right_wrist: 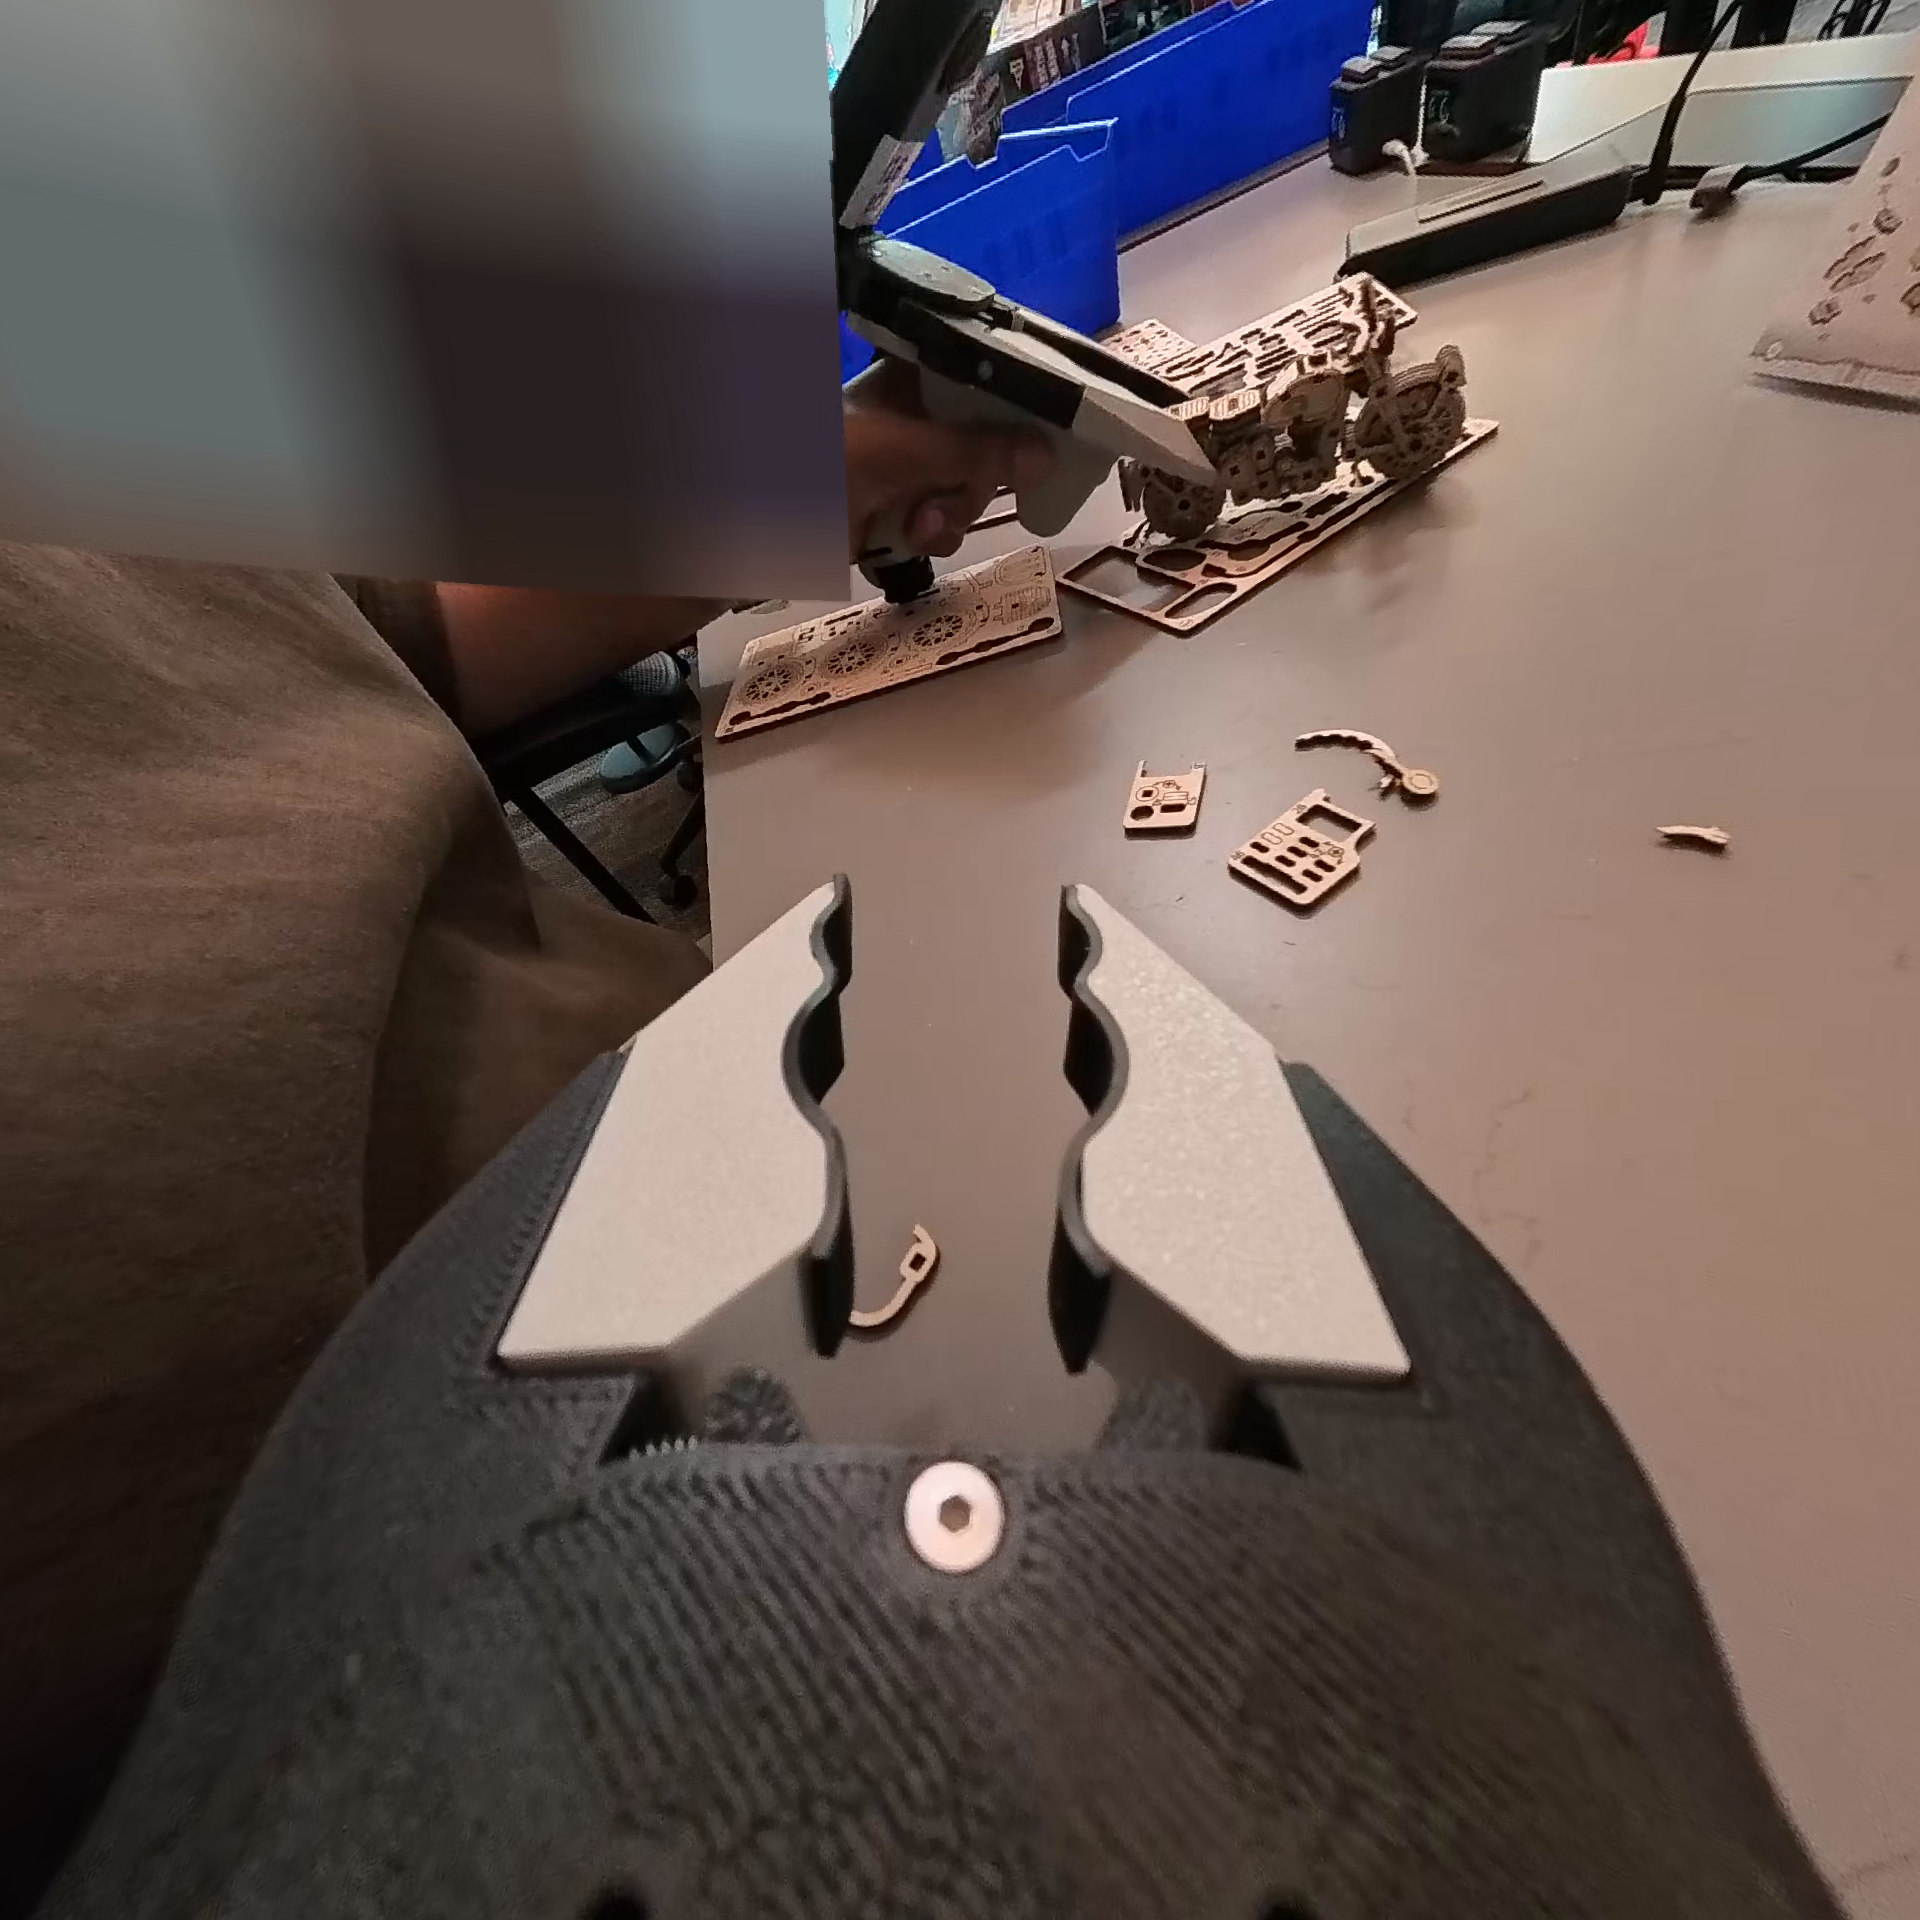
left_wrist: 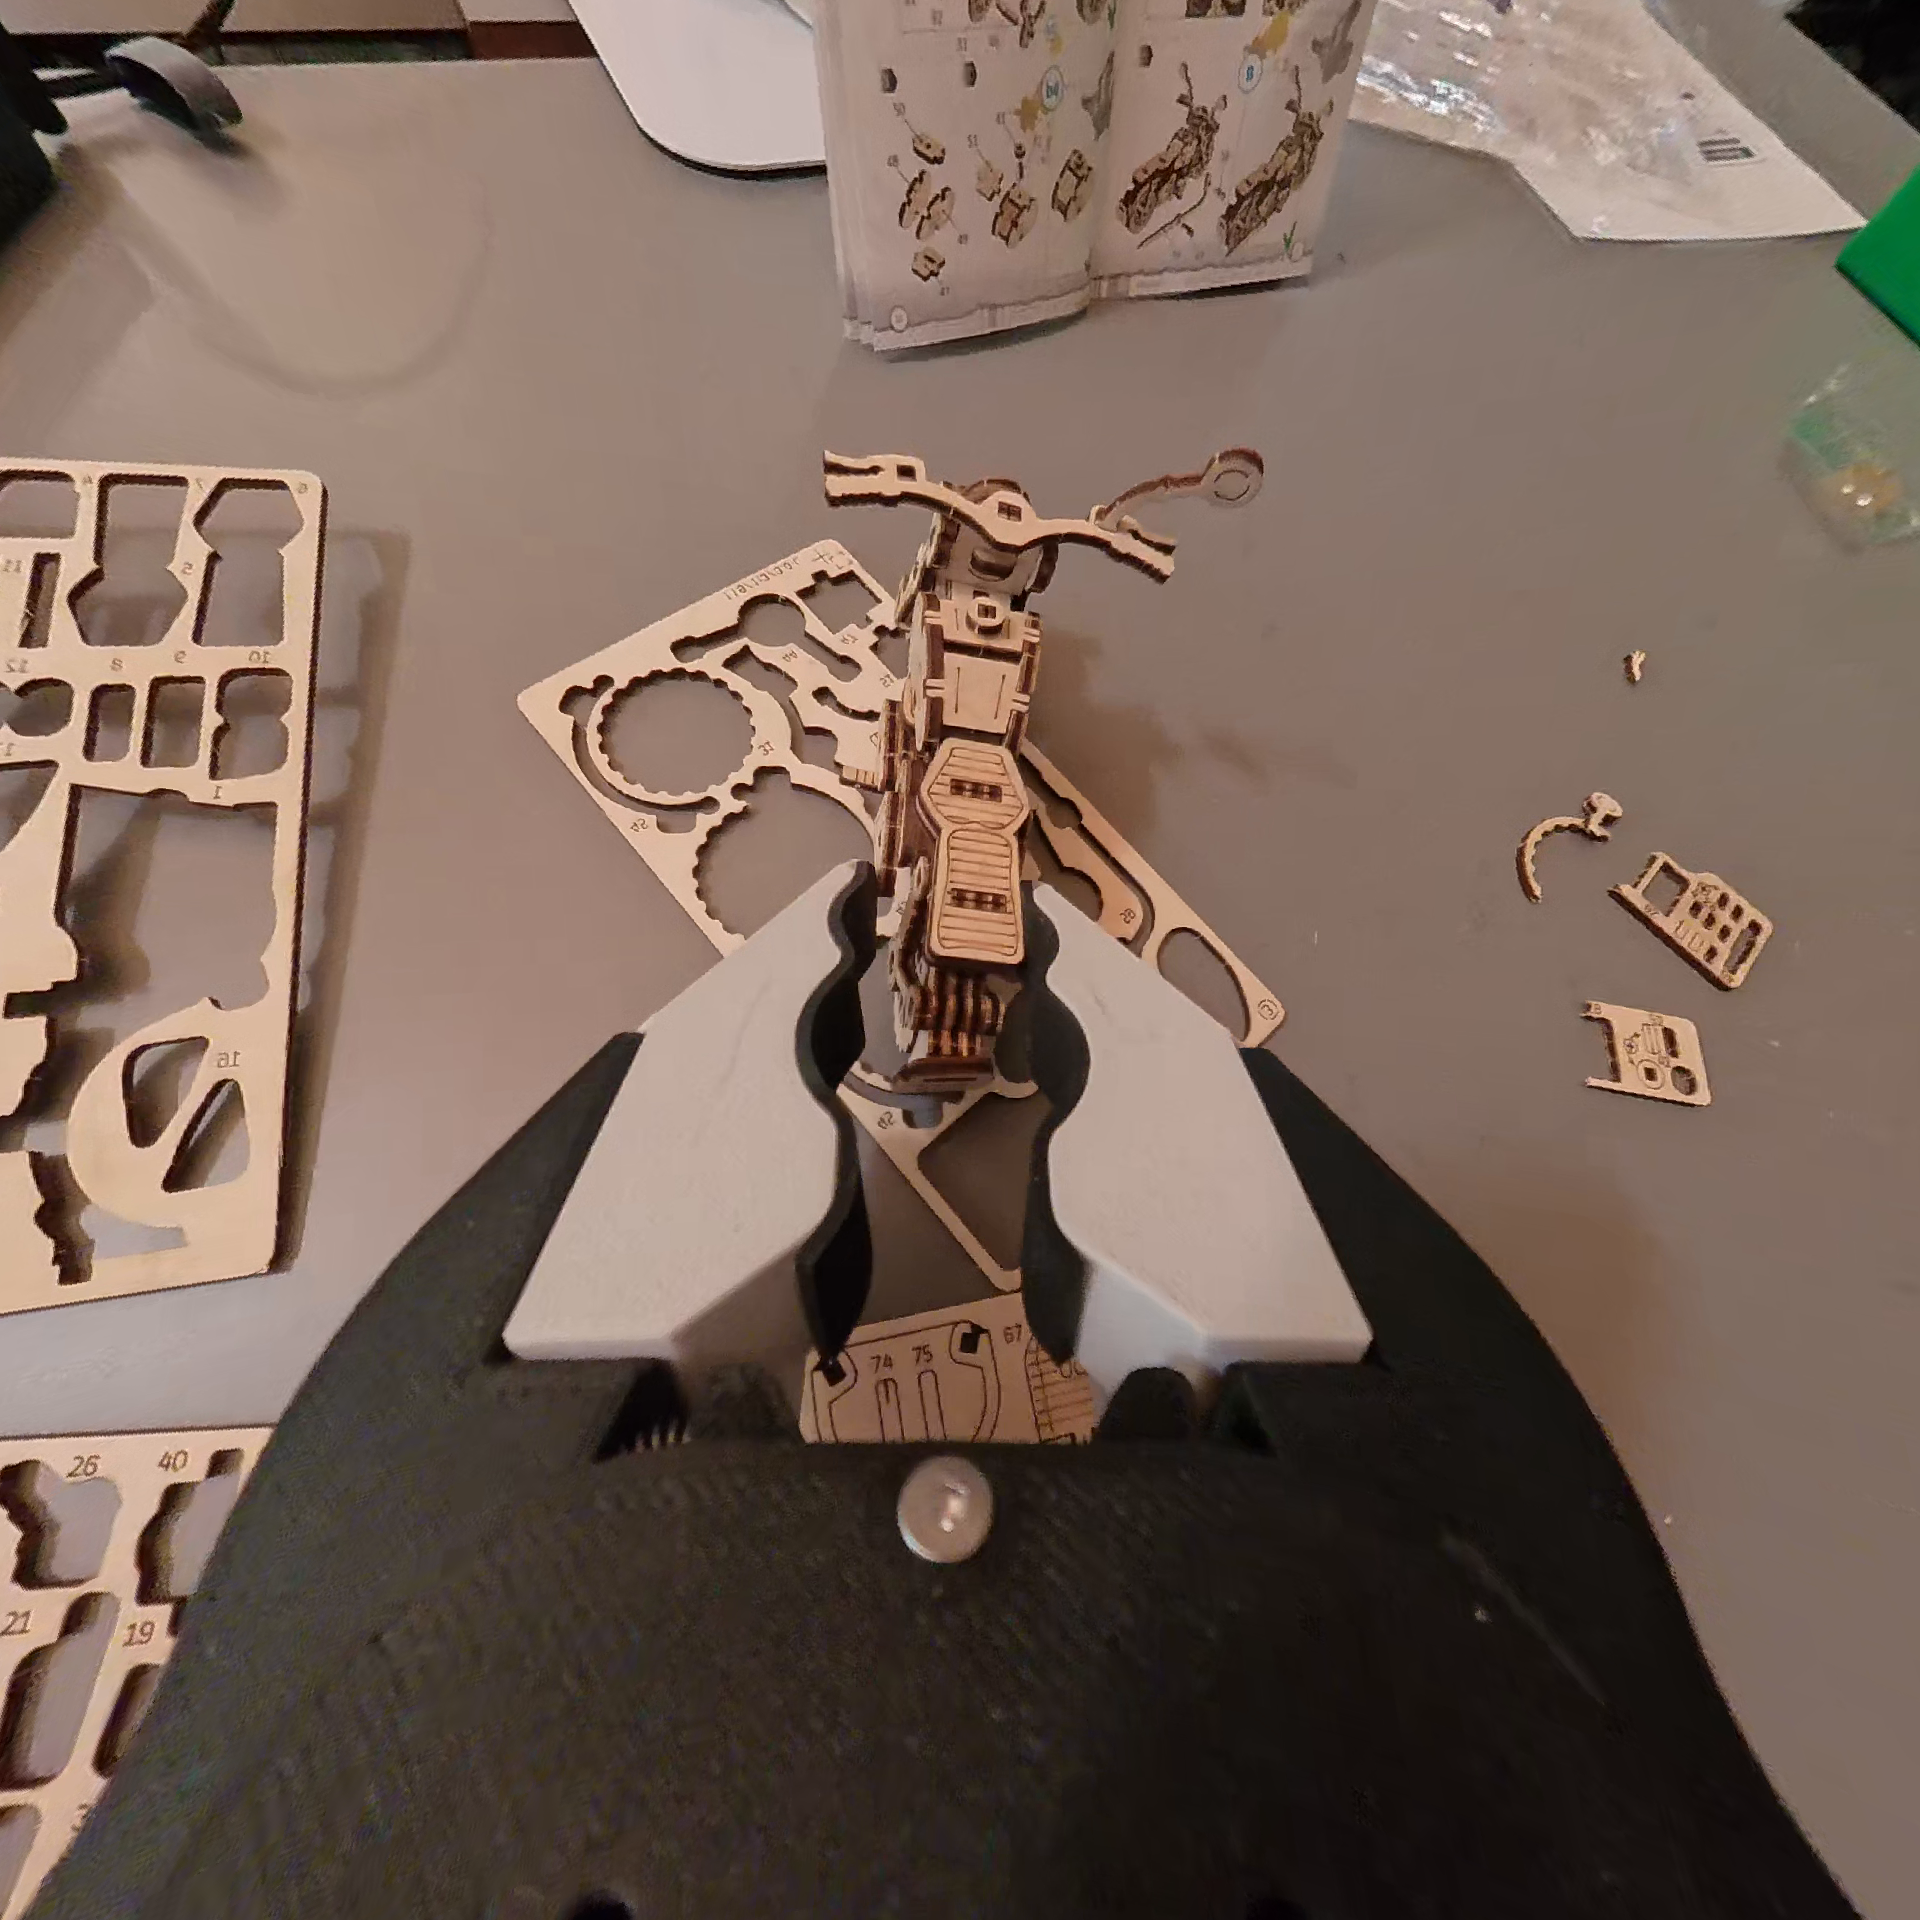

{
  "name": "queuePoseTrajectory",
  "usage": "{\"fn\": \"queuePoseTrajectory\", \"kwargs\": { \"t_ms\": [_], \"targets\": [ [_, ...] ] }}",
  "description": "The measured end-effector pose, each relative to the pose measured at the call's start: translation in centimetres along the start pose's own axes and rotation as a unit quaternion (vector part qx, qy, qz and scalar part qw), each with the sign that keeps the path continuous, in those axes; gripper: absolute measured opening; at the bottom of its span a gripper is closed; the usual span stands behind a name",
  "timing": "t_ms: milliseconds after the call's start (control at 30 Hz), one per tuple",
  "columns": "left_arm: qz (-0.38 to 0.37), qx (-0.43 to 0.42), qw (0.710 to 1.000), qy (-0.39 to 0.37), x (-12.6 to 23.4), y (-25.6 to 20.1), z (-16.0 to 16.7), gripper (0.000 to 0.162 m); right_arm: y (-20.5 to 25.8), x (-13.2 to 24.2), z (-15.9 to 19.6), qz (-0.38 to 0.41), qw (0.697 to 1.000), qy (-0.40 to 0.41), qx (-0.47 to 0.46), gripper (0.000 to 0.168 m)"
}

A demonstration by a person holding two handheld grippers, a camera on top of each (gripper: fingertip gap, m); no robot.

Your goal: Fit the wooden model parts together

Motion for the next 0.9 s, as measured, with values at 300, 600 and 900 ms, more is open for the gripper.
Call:
{"fn": "queuePoseTrajectory", "kwargs": {
  "t_ms": [300, 600, 900],
  "targets": [
    [0.016, 0.007, 0.999, -0.034, 0.3, -1.1, -1.4, 0.024, 0.0, 0.0, 0.0, 0.001, 1.0, -0.001, 0.0, 0.039],
    [0.14, 0.089, 0.986, 0.002, -0.3, -6.4, -1.1, 0.024, -0.1, 0.1, -0.1, 0.002, 1.0, -0.002, 0.0, 0.038],
    [0.204, 0.18, 0.961, 0.044, -0.8, -8.9, 0.0, 0.024, -0.1, 0.1, -0.1, 0.001, 1.0, -0.002, -0.001, 0.039]
  ]
}}
Point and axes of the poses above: each gripper's, where its closed fingertips meet, x back along the fingers, z out of its underside, y = z × x across the jaws, the point moved 6 cm from there along x, back along the fingers, and after that the axes turned 15 degrees about -y, right-handed, at the moved point
